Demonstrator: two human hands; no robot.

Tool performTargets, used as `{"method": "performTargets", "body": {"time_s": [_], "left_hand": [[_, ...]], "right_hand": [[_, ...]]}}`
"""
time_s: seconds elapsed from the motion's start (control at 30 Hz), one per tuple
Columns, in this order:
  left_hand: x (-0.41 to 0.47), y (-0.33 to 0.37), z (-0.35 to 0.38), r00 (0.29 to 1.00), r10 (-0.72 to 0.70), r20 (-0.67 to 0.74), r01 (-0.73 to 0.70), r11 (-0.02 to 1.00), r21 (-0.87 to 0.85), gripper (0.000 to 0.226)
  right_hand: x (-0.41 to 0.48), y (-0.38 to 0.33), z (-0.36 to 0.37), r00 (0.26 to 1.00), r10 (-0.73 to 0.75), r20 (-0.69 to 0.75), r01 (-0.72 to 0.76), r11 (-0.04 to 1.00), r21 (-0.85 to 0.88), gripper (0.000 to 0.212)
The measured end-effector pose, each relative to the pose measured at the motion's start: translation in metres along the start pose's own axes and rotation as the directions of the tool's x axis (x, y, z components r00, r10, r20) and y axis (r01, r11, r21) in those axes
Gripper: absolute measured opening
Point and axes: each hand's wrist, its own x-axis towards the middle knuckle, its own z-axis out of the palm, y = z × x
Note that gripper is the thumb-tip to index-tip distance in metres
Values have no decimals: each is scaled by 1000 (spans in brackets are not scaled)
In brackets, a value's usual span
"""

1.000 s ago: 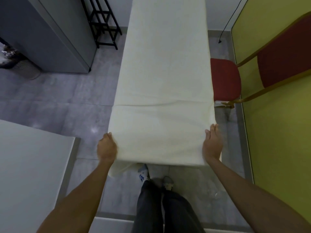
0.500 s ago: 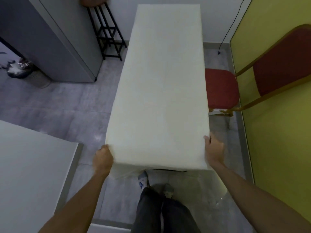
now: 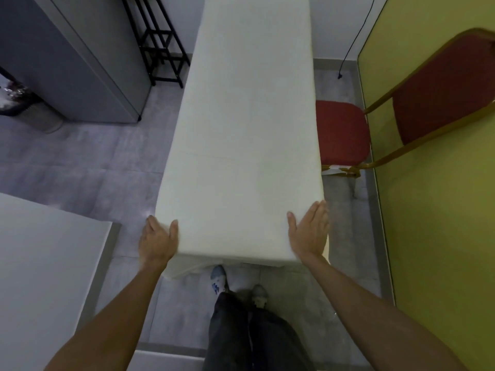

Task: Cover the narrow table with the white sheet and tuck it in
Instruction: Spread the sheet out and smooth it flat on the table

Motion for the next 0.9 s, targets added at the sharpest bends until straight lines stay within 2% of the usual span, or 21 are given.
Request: {"method": "performTargets", "body": {"time_s": [0.2, 0.47, 0.63, 0.7, 0.77, 0.83, 0.9], "left_hand": [[-14, 8, 1, 999, 39, 20, -40, 997, 72, 91], [-32, 32, 10, 999, 35, 40, -38, 996, 86, 94], [-40, 41, 16, 998, 27, 65, -33, 995, 90, 94], [-43, 42, 15, 996, 42, 80, -51, 993, 104, 94], [-44, 38, 11, 993, 87, 83, -95, 990, 106, 94], [-36, 31, 4, 981, 175, 79, -182, 979, 96, 92], [-18, 21, -2, 960, 268, 78, -274, 958, 82, 90]], "right_hand": [[10, 8, -2, 999, -25, 21, 25, 1000, -13, 91], [31, 26, -15, 995, -57, 81, 34, 967, 254, 86], [37, 36, -17, 990, -62, 127, 21, 953, 304, 83], [36, 36, -16, 992, -33, 120, -1, 963, 270, 84], [32, 30, -15, 999, -38, 29, 33, 983, 181, 88], [28, 16, -15, 994, -102, -48, 106, 990, 88, 87], [24, -5, -13, 977, -207, -53, 208, 978, 22, 83]]}}
